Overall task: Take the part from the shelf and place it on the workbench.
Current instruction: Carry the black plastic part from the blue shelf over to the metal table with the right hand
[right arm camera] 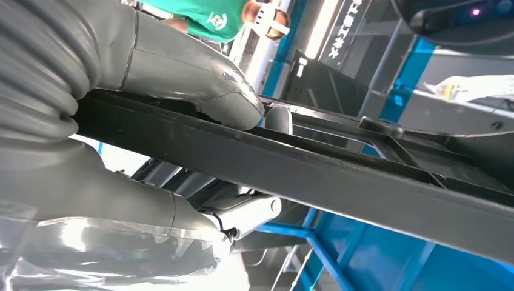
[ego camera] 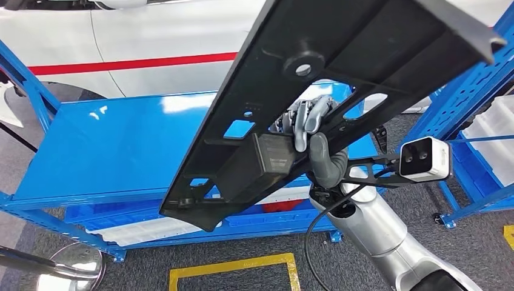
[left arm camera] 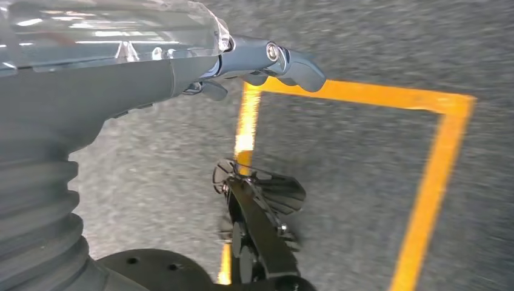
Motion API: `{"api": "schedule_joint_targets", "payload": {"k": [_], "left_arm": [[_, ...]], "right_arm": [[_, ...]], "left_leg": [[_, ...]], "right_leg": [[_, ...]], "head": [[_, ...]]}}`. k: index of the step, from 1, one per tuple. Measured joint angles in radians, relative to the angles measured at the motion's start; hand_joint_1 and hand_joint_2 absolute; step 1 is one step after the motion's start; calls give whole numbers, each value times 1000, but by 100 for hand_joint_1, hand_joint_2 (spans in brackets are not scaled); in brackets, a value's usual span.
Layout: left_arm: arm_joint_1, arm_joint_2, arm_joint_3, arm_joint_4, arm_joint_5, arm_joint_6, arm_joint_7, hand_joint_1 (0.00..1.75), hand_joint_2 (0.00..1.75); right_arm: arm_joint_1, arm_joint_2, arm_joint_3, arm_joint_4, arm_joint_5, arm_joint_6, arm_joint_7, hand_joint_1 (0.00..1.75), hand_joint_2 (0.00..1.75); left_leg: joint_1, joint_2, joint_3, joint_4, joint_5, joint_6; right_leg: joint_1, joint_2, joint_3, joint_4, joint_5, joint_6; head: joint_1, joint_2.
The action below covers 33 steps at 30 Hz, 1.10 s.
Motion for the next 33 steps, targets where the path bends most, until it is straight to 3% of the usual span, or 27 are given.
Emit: {"api": "schedule_joint_targets", "payload": {"k": [2, 4, 6, 8, 9, 10, 12, 13, 14, 15, 17, 19, 21, 23, 24, 25, 27, 28, 29, 30, 31, 32, 33], "left_arm": [[1, 1, -1, 0, 0, 0, 14, 0, 175], [0, 2, -3, 2, 0, 0, 26, 0, 175], [1, 4, -7, 4, 0, 0, 35, 0, 175], [3, 4, -16, 5, 0, -2, 40, 0, 175], [3, 4, -21, 6, 0, -4, 43, 0, 175], [3, 3, -25, 6, 0, -5, 45, 0, 175], [3, 1, -29, 6, 0, -8, 48, 0, 175], [3, 0, -31, 6, 0, -9, 49, 0, 175], [3, -2, -33, 6, 0, -9, 50, 0, 175], [3, -3, -34, 6, 0, -10, 51, 0, 175], [3, -5, -39, 6, 0, -10, 52, 0, 175], [3, -6, -43, 6, 0, -11, 53, 0, 175], [3, -8, -46, 6, 0, -11, 54, 0, 175], [5, -9, -48, 6, 0, -11, 55, 0, 175], [6, -10, -49, 6, 0, -11, 55, 0, 175], [7, -11, -49, 6, 0, -11, 55, 0, 175], [7, -12, -50, 7, 0, -10, 56, 0, 175], [7, -12, -50, 7, 0, -9, 56, 0, 175], [6, -13, -50, 7, 0, -7, 56, 0, 175], [6, -13, -50, 7, 0, -6, 55, 0, 175], [6, -14, -50, 7, 0, -5, 53, 0, 175], [6, -14, -50, 7, 0, -4, 50, 0, 175], [4, -14, -50, 7, 0, -5, 46, 0, 175]], "right_arm": [[0, -9, 0, -7, -1, -2, 0, 175, 175], [0, -16, 0, -18, 7, -9, -1, 175, 175], [4, -20, 0, -32, 27, -14, -2, 175, 175], [18, -29, 0, -43, 54, -12, -4, 175, 175], [29, -35, -1, -48, 66, -8, -5, 175, 175], [41, -43, -2, -52, 75, -2, -6, 175, 175], [64, -57, -4, -57, 85, 12, -9, 175, 175], [74, -62, -5, -58, 87, 18, -9, 175, 175], [82, -67, -5, -59, 89, 21, -10, 175, 175], [89, -71, -6, -59, 90, 23, -10, 175, 175], [95, -77, -8, -60, 91, 24, -10, 175, 175], [96, -80, -14, -64, 91, 29, -10, 175, 175], [97, -80, -21, -68, 92, 47, -10, 175, 175], [100, -79, -28, -69, 94, 68, -9, 175, 175], [102, -79, -32, -69, 96, 76, -8, 175, 175], [104, -78, -37, -69, 98, 81, -7, 175, 175], [105, -78, -46, -70, 101, 88, -6, 175, 175], [106, -78, -51, -70, 102, 91, -5, 175, 175], [108, -78, -56, -70, 103, 95, -5, 175, 175], [111, -78, -61, -70, 102, 98, -6, 175, 175], [115, -78, -67, -70, 104, 102, -6, 175, 175], [119, -78, -74, -70, 108, 107, -7, 175, 175], [123, -78, -81, -70, 115, 111, -9, 175, 175]], "left_leg": [[-1, -1, 88, -105, 46, 11], [-8, -3, 182, -243, 53, 24], [-16, -4, 215, -304, 46, 35], [-15, -1, 206, -316, 66, 48], [-13, 1, 199, -322, 78, 56], [-10, 4, 188, -328, 91, 63], [-11, 7, 163, -329, 112, 70], [-12, 7, 148, -327, 122, 71], [-12, 9, 133, -324, 132, 71], [-13, 10, 117, -319, 140, 70], [-13, 11, 87, -306, 154, 66], [-16, 11, 65, -291, 165, 58], [-17, 10, 55, -285, 179, 48], [-17, 9, 49, -287, 189, 37], [-16, 7, 40, -277, 173, 31], [-15, 6, 28, -251, 139, 26], [-10, 5, -4, -140, 37, 16], [-8, 5, -16, -71, 0, 12], [-7, 5, -22, -15, -13, 9], [-6, 5, -15, 14, -1, 8], [-6, 5, 9, 6, 28, 9], [-5, 5, 51, -39, 60, 11], [-6, 4, 105, -110, 73, 15]], "right_leg": [[2, 1, -17, 1, 14, 4], [4, 1, -26, 1, 28, 12], [2, 0, -30, -3, 44, 25], [1, 1, -33, -7, 49, 39], [1, 1, -40, 5, 29, 44], [1, 1, -51, 37, -10, 48], [-2, 1, -81, 152, -111, 53], [-2, 1, -93, 215, -141, 55], [-3, 1, -94, 258, -143, 57], [-3, 1, -83, 273, -123, 58], [-3, 0, -11, 203, -63, 55], [0, 0, 89, 59, -66, 47], [5, 0, 137, -23, -94, 37], [3, -2, 127, -30, -83, 24], [1, -3, 116, -31, -72, 16], [-2, -5, 104, -33, -60, 9], [-2, -6, 78, -32, -37, 2], [-1, -6, 64, -31, -27, 1], [0, -7, 50, -29, -16, 2], [0, -7, 35, -26, -7, 3], [0, -7, 20, -22, 2, 5], [0, -7, 6, -17, 10, 7], [1, -6, -5, -12, 17, 11]], "head": [[0, 0], [0, 0], [0, 0], [0, 0], [0, 0], [0, 0], [0, 0], [0, 0], [0, 0], [0, 0], [0, 0], [0, 0], [0, 0], [0, 0], [0, 0], [0, 0], [0, 0], [0, 0], [0, 0], [0, 0], [0, 0], [0, 0], [0, 0]]}}
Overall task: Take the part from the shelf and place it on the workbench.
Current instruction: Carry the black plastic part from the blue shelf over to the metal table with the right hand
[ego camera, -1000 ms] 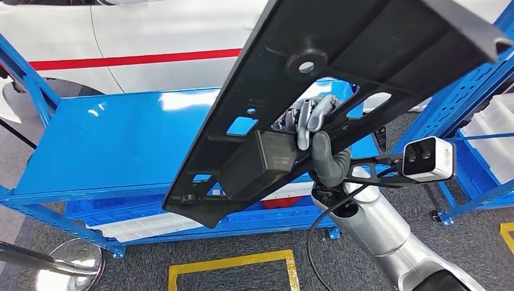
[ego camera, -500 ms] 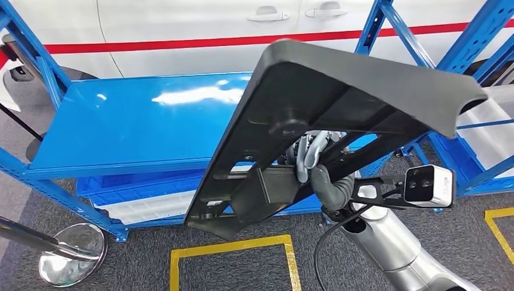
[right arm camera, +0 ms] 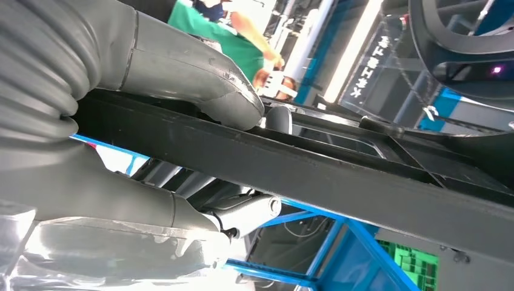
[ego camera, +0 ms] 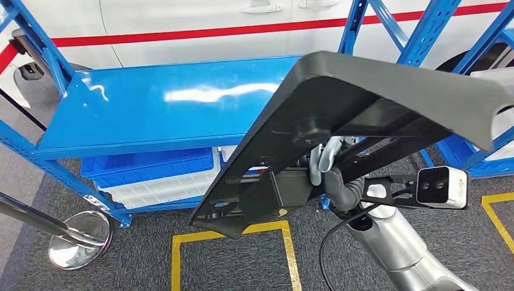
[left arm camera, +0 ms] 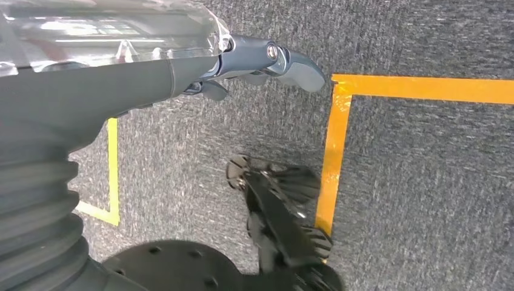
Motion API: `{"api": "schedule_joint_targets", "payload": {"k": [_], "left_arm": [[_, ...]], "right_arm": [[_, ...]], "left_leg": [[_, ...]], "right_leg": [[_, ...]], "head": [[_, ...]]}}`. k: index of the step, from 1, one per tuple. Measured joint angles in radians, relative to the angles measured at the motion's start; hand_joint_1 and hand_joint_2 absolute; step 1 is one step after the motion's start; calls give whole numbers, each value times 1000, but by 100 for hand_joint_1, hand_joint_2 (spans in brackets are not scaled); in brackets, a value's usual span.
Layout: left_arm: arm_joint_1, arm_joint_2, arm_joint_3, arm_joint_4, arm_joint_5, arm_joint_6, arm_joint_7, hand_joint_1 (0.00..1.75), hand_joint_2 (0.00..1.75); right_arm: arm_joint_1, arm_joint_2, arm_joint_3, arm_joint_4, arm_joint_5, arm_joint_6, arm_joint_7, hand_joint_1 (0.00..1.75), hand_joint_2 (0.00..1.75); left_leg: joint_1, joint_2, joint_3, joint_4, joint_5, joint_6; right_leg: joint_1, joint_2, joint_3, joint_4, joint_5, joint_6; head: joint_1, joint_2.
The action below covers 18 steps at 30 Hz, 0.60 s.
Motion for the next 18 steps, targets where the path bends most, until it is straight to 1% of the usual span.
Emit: {"api": "schedule_joint_targets", "payload": {"k": [1, 2, 3, 4, 5, 6, 7, 8, 9, 10, 11, 12, 13, 14, 15, 16, 17, 18], "left_arm": [[-1, 0, 0, 0, 0, -1, -4, 0, 175], [-3, 0, 0, 0, 0, -3, -7, 0, 175], [-4, -1, -1, 0, 0, -5, -9, 0, 175], [-4, -1, -2, 0, 0, -6, -11, 0, 175], [-3, -4, -4, 0, 0, -7, -12, 0, 175], [-3, -6, -6, 0, 0, -7, -13, 0, 175], [-2, -8, -9, 1, 0, -7, -13, 0, 175], [-1, -10, -12, 1, 0, -7, -14, 0, 175], [-1, -12, -16, 1, 0, -7, -15, 0, 175], [0, -13, -19, 1, 0, -8, -16, 0, 175], [1, -14, -22, 1, 0, -8, -18, 0, 175], [2, -16, -24, 1, 0, -8, -19, 0, 175], [3, -17, -25, 1, 0, -9, -21, 0, 175], [4, -18, -25, 1, 0, -9, -23, 0, 175], [5, -20, -26, 1, 0, -9, -25, 0, 175], [6, -22, -27, 1, 0, -10, -27, 0, 175], [7, -23, -28, 1, 0, -10, -29, 0, 175], [7, -25, -29, 1, 0, -10, -30, 0, 175]], "right_arm": [[5, 0, -7, 0, 10, 4, -2, 175, 175], [10, 0, -14, 0, 21, 7, -3, 175, 175], [15, 0, -19, 0, 33, 11, -4, 175, 175], [20, 1, -23, 1, 45, 14, -5, 175, 175], [25, 1, -26, 3, 60, 16, -5, 175, 175], [30, 2, -27, 6, 75, 15, -6, 175, 175], [35, 3, -28, 8, 87, 12, -6, 175, 175], [41, 4, -30, 10, 96, 8, -6, 175, 175], [47, 4, -32, 11, 100, 7, -6, 175, 175], [55, 5, -35, 11, 101, 9, -6, 175, 175], [64, 5, -40, 11, 102, 14, -6, 175, 175], [74, 6, -46, 11, 104, 21, -6, 175, 175], [83, 6, -51, 11, 106, 28, -6, 175, 175], [91, 7, -57, 11, 109, 35, -6, 175, 175], [96, 8, -61, 11, 112, 38, -6, 175, 175], [99, 10, -65, 10, 114, 40, -6, 175, 175], [100, 11, -69, 10, 116, 41, -6, 175, 175], [101, 12, -72, 9, 117, 41, -6, 175, 175]], "left_leg": [[-2, -1, 56, -82, -4, 5], [-4, -2, 98, -146, -17, 11], [-7, -4, 120, -187, -31, 16], [-10, -4, 126, -205, -32, 22], [-9, -3, 120, -209, -23, 30], [-8, -1, 111, -214, -10, 37], [-6, 2, 100, -218, 4, 46], [-5, 5, 87, -222, 19, 53], [-7, 6, 71, -221, 31, 58], [-9, 6, 54, -220, 43, 62], [-10, 6, 38, -217, 53, 62], [-12, 6, 20, -213, 64, 62], [-12, 6, 3, -208, 73, 61], [-12, 6, -15, -201, 82, 59], [-12, 6, -30, -194, 90, 56], [-14, 6, -43, -186, 96, 53], [-14, 6, -51, -180, 103, 48], [-14, 6, -54, -178, 110, 43]], "right_leg": [[1, 0, -8, 4, 7, 5], [1, 0, -12, 4, 14, 10], [1, -1, -14, 3, 23, 16], [0, -1, -15, 0, 32, 23], [-1, -1, -19, -2, 38, 29], [-1, 1, -26, 3, 30, 35], [-2, 2, -37, 20, 4, 39], [-2, 4, -51, 57, -41, 43], [-3, 5, -66, 111, -95, 45], [-5, 5, -79, 177, -140, 47], [-5, 5, -86, 238, -160, 49], [-5, 5, -84, 278, -153, 50], [-5, 5, -68, 288, -124, 50], [-5, 5, -36, 262, -89, 48], [-5, 5, 13, 204, -71, 44], [-2, 5, 70, 125, -75, 39], [0, 4, 120, 53, -92, 34], [4, 4, 152, 2, -111, 29]], "head": [[0, 0], [0, 0], [0, 0], [0, 0], [0, 0], [0, 0], [0, 0], [0, 0], [1, 0], [0, 0], [0, 0], [0, 0], [0, 0], [0, 0], [0, 0], [0, 0], [0, 0], [0, 0]]}}
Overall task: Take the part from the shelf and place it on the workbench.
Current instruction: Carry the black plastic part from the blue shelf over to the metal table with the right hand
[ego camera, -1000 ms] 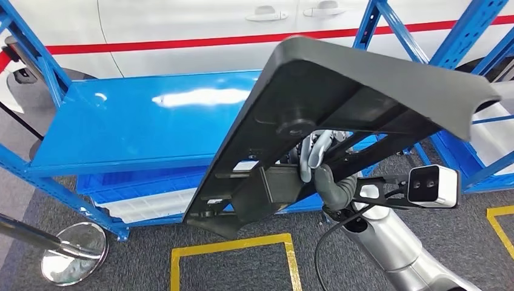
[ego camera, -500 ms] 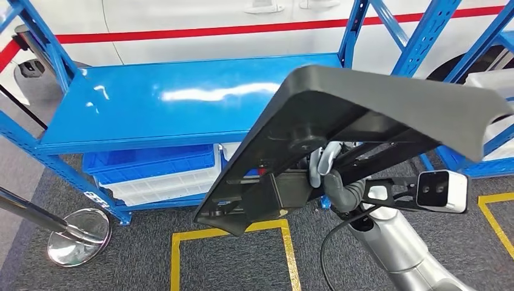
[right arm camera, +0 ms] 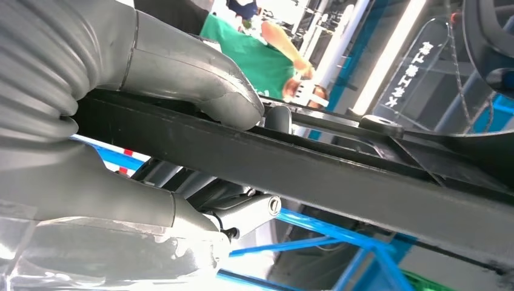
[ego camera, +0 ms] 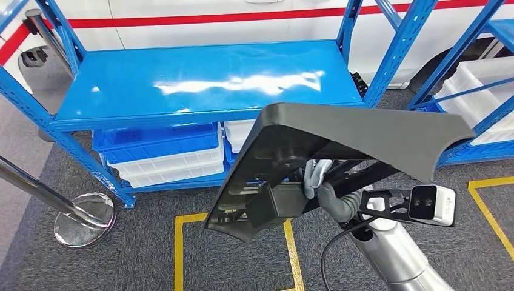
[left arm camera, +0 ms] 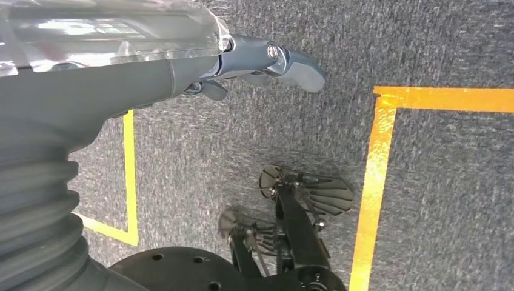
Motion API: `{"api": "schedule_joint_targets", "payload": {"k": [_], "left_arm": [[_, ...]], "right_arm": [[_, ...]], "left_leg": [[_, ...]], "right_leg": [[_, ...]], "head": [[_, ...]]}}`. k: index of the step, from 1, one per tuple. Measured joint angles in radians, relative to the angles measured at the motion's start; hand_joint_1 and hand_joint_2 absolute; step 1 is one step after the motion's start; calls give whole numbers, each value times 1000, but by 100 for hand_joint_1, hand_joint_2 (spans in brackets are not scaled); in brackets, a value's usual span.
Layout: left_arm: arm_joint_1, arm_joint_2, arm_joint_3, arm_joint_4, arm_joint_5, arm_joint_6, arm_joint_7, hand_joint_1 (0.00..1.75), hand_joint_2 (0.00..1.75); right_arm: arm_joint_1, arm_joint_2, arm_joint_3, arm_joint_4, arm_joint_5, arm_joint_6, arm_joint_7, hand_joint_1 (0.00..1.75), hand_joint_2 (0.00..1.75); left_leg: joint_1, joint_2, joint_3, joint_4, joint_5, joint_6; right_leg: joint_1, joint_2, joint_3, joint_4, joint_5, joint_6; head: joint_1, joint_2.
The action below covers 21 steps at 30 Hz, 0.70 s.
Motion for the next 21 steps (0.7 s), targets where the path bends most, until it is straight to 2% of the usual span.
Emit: {"api": "schedule_joint_targets", "payload": {"k": [1, 3, 4, 5, 7, 8, 9, 10, 11, 12, 13, 14, 15, 16, 18, 19, 20, 21], "left_arm": [[0, -1, -1, 0, 0, 0, 0, 0, 175], [2, -1, -2, 1, 0, 0, -1, 0, 175], [3, -2, -2, 2, 0, 1, -2, 0, 175], [5, -2, -2, 2, 0, 1, -2, 0, 175], [6, -4, -2, 2, 0, 2, -5, 0, 175], [6, -5, -2, 2, 0, 3, -5, 0, 175], [6, -5, -2, 2, 0, 3, -6, 0, 175], [5, -5, -2, 2, 0, 3, -6, 0, 175], [5, -5, -2, 2, 0, 3, -6, 0, 175], [5, -5, -2, 2, 0, 3, -6, 0, 175], [3, -5, -2, 2, 0, 3, -7, 0, 175], [1, -6, -2, 2, 0, 3, -7, 0, 175], [0, -6, -2, 2, 0, 3, -8, 0, 175], [-1, -7, -2, 2, 0, 3, -8, 0, 175], [0, -8, -2, 2, 0, 3, -9, 0, 175], [1, -8, -2, 2, 0, 3, -9, 0, 175], [1, -9, -2, 2, 0, 3, -9, 0, 175], [2, -9, -2, 2, 0, 3, -9, 0, 175]], "right_arm": [[2, 1, -3, -1, 1, 0, 0, 175, 175], [6, 3, -6, -1, 2, 2, 0, 175, 175], [8, 6, -7, 0, 2, 6, 0, 175, 175], [10, 10, -7, 0, 3, 10, 0, 175, 175], [15, 19, -8, 0, 3, 21, 0, 175, 175], [18, 21, -8, 1, 3, 24, 0, 175, 175], [22, 23, -8, 1, 3, 26, 0, 175, 175], [24, 24, -8, 1, 3, 28, 0, 175, 175], [26, 25, -8, 2, 3, 29, 0, 175, 175], [27, 26, -8, 2, 3, 30, 0, 175, 175], [27, 27, -9, 1, 3, 31, 0, 175, 175], [27, 29, -10, 1, 3, 31, 0, 175, 175], [27, 30, -11, 1, 3, 31, 0, 175, 175], [27, 31, -13, 1, 3, 30, 0, 175, 175], [29, 32, -15, 1, 3, 30, 0, 175, 175], [31, 32, -16, 2, 3, 30, 0, 175, 175], [32, 32, -17, 2, 3, 30, 0, 175, 175], [33, 32, -18, 2, 3, 30, 0, 175, 175]], "left_leg": [[0, 0, -2, -1, 9, -6], [2, -1, -9, -4, 14, -18], [3, -3, -18, 9, -8, -23], [5, -4, -31, 40, -48, -28], [11, -5, -63, 159, -149, -38], [13, -5, -73, 224, -176, -43], [16, -5, -74, 272, -177, -47], [18, -5, -61, 289, -156, -50], [20, -5, -32, 271, -125, -51], [23, -5, 15, 220, -102, -52], [23, -6, 72, 145, -101, -51], [22, -7, 122, 73, -113, -47], [20, -9, 156, 17, -129, -42], [16, -11, 171, -14, -140, -36], [14, -10, 157, -24, -125, -21], [15, -7, 147, -26, -113, -12], [16, -5, 134, -28, -99, -3], [15, -3, 120, -29, -86, 3]], "right_leg": [[3, 0, 13, -27, -9, -4], [-1, -2, 0, -34, 10, -17], [-4, -4, -11, -37, 24, -25], [-7, -6, -25, -39, 38, -31], [-7, -8, -58, -35, 63, -36], [-7, -8, -75, -32, 74, -36], [-7, -9, -93, -27, 85, -34], [-7, -10, -111, -22, 95, -32], [-8, -10, -128, -16, 104, -29], [-8, -10, -143, -9, 111, -26], [-8, -10, -156, -3, 119, -21], [-7, -10, -165, 2, 126, -15], [-7, -10, -170, 3, 135, -9], [-7, -11, -173, 1, 145, -2], [-9, -10, -181, -2, 157, 11], [-11, -9, -189, 8, 139, 16], [-12, -7, -202, 37, 101, 19], [-14, -6, -217, 86, 46, 20]], "head": [[0, 0], [0, 0], [0, 0], [0, 0], [0, 0], [0, 0], [0, 0], [0, 0], [0, 0], [0, 0], [0, 0], [0, 0], [0, 0], [0, 0], [0, 0], [0, 0], [0, 0], [0, 0]]}}
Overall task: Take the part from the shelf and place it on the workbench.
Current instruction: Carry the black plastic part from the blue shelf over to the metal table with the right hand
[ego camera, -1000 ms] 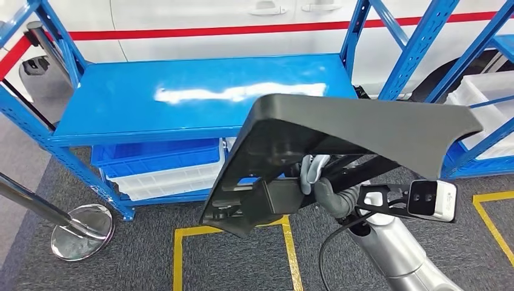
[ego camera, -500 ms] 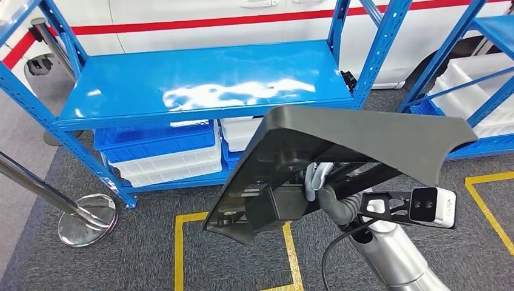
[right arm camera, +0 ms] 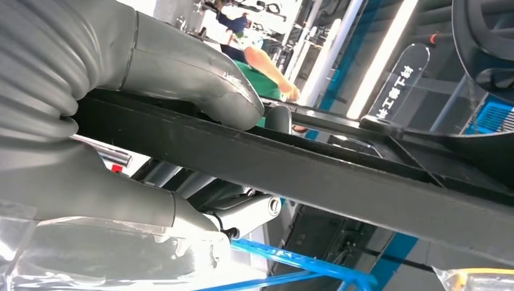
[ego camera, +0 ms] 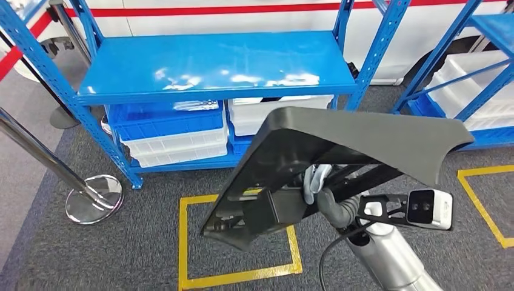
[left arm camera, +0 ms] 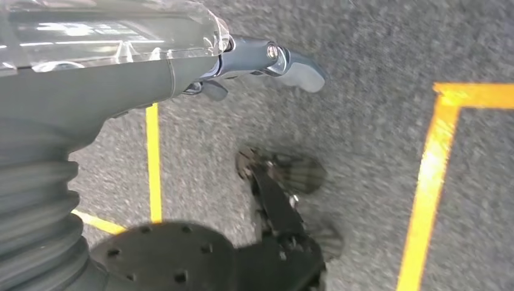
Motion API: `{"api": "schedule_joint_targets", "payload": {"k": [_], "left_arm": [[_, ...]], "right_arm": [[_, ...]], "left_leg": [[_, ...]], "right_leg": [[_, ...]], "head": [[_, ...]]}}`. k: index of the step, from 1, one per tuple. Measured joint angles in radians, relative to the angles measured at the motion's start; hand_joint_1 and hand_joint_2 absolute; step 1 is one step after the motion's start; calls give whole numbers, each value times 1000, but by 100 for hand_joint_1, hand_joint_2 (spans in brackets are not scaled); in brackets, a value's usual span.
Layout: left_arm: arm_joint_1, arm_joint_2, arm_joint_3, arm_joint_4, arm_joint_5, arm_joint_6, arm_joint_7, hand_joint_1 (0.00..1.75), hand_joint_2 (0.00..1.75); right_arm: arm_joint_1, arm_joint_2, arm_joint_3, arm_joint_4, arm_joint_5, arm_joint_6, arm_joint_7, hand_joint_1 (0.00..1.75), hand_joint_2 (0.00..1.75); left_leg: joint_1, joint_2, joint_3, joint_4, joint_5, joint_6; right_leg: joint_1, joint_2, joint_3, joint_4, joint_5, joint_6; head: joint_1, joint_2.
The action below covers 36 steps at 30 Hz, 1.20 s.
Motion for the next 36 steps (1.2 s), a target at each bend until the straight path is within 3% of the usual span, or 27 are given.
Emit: {"api": "schedule_joint_targets", "payload": {"k": [1, 2, 3, 4, 5, 7, 9, 11, 13, 14, 17, 18, 19, 20, 22, 24, 25, 28, 30, 32, 33, 34, 35, 36], "left_arm": [[0, 0, 0, 0, 0, 0, 0, 0, 175], [0, 0, 0, 0, 0, 0, 0, 0, 175], [0, 0, 0, 0, 0, 1, 0, 0, 175], [1, -1, 0, 0, 0, 1, 0, 0, 175], [1, -1, 0, 0, 0, 1, -1, 0, 175], [1, -3, 0, 0, 0, 2, -3, 0, 175], [2, -6, 0, 0, 0, 2, -5, 0, 175], [4, -7, 0, 2, 0, 3, -6, 0, 175], [5, -6, 0, 4, 0, 6, -4, 0, 175], [5, -5, 0, 5, 0, 9, -2, 0, 175], [3, -5, 0, 5, 0, 17, 7, 0, 175], [2, -5, 0, 5, 0, 18, 11, 0, 175], [1, -4, 0, 5, 0, 18, 15, 0, 175], [0, -4, 0, 5, 0, 19, 20, 0, 175], [-1, -2, 0, 5, 0, 20, 27, 0, 175], [-4, -1, 0, 6, 0, 22, 32, 0, 175], [-6, -1, 0, 6, 0, 24, 35, 0, 175], [-7, 1, 0, 8, 0, 27, 42, 0, 175], [-7, 1, 0, 8, 0, 27, 44, 0, 175], [-7, 2, 0, 9, 0, 26, 44, 0, 175], [-6, 2, 0, 10, 0, 25, 44, 0, 175], [-5, 2, 0, 10, 0, 24, 43, 0, 175], [-3, 2, 0, 10, 0, 22, 41, 0, 175], [-2, 2, 0, 10, 0, 20, 40, 0, 175]], "right_arm": [[0, 0, 0, 0, 0, 0, 0, 175, 175], [1, 0, -1, 0, 0, 0, 0, 175, 175], [2, 0, -1, 1, 0, 2, 0, 175, 175], [4, 0, -1, 1, 0, 4, 0, 175, 175], [5, 1, -1, 2, 0, 9, 0, 175, 175], [5, 3, -2, 2, 1, 18, 0, 175, 175], [0, 7, -5, 3, 0, 23, 0, 175, 175], [-5, 9, -6, 5, -7, 22, 0, 175, 175], [-18, 9, -5, 11, -23, 15, 0, 175, 175], [-30, 10, -4, 15, -36, 6, 0, 175, 175], [-83, 15, 5, 23, -86, -40, 7, 175, 175], [-98, 16, 10, 23, -102, -54, 10, 175, 175], [-111, 17, 15, 23, -115, -64, 13, 175, 175], [-122, 17, 20, 23, -124, -71, 14, 175, 175], [-137, 17, 27, 22, -135, -80, 15, 175, 175], [-144, 17, 30, 21, -141, -88, 13, 175, 175], [-145, 17, 31, 20, -143, -92, 12, 175, 175], [-137, 13, 33, 14, -128, -99, 8, 175, 175], [-126, 9, 34, 10, -113, -103, 6, 175, 175], [-110, 5, 34, 6, -97, -106, 4, 175, 175], [-99, 3, 35, 5, -87, -107, 3, 175, 175], [-88, 1, 35, 4, -77, -107, 2, 175, 175], [-76, 0, 35, 2, -64, -107, 1, 175, 175], [-64, -2, 35, -3, -51, -106, 1, 175, 175]], "left_leg": [[-2, 1, -17, 0, 13, 4], [-5, 1, -34, 1, 25, 6], [-7, 1, -51, 2, 37, 7], [-9, 2, -67, 3, 49, 7], [-12, 1, -83, 5, 60, 6], [-15, 1, -108, 8, 80, 3], [-17, 1, -122, 9, 100, -4], [-15, 2, -129, 2, 123, -14], [-14, 0, -141, 3, 118, -25], [-14, -1, -152, 26, 89, -30], [-8, -3, -208, 215, -41, -44], [-5, -3, -220, 278, -55, -48], [-2, -3, -219, 313, -46, -52], [1, -3, -200, 308, -20, -54], [6, -3, -113, 193, 25, -55], [3, -6, -24, 56, 20, -51], [1, -7, -3, 19, 10, -48], [3, -6, -2, -4, 5, -33], [7, -3, -9, -10, 13, -17], [3, -2, -19, -8, 19, -7], [1, -2, -23, -6, 21, -4], [-1, -2, -27, -4, 22, -3], [-2, -3, -30, -1, 23, -3], [-4, -3, -32, 2, 23, -3]], "right_leg": [[0, 1, -15, 64, -55, 0], [0, 1, -27, 131, -92, 1], [1, 2, -30, 183, -103, 1], [2, 2, -20, 207, -89, -1], [3, 2, 7, 197, -59, -5], [11, 2, 107, 81, -15, -19], [19, 3, 207, -70, -33, -32], [25, 4, 237, -136, -45, -38], [19, 0, 221, -144, -22, -48], [16, -2, 211, -148, -10, -55], [12, -4, 172, -145, 18, -66], [12, -5, 161, -143, 25, -65], [12, -6, 151, -140, 32, -63], [11, -6, 142, -136, 37, -60], [8, -7, 128, -126, 42, -54], [9, -8, 118, -117, 46, -44], [10, -8, 113, -114, 49, -38], [11, -6, 97, -103, 49, -19], [11, -2, 66, -37, 1, -11], [9, 0, 13, 92, -70, -6], [9, 1, -8, 148, -90, -5], [8, 1, -15, 174, -94, -5], [8, 1, -3, 162, -79, -7], [8, 1, 28, 110, -48, -11]], "head": [[0, 0], [0, 0], [0, 0], [0, 0], [0, 0], [0, 0], [0, 0], [0, 0], [0, 0], [0, 0], [0, 0], [0, 0], [0, 0], [0, 0], [0, 0], [0, 0], [0, 0], [0, 0], [0, 0], [0, 0], [0, 0], [0, 0], [0, 0], [0, 0]]}}
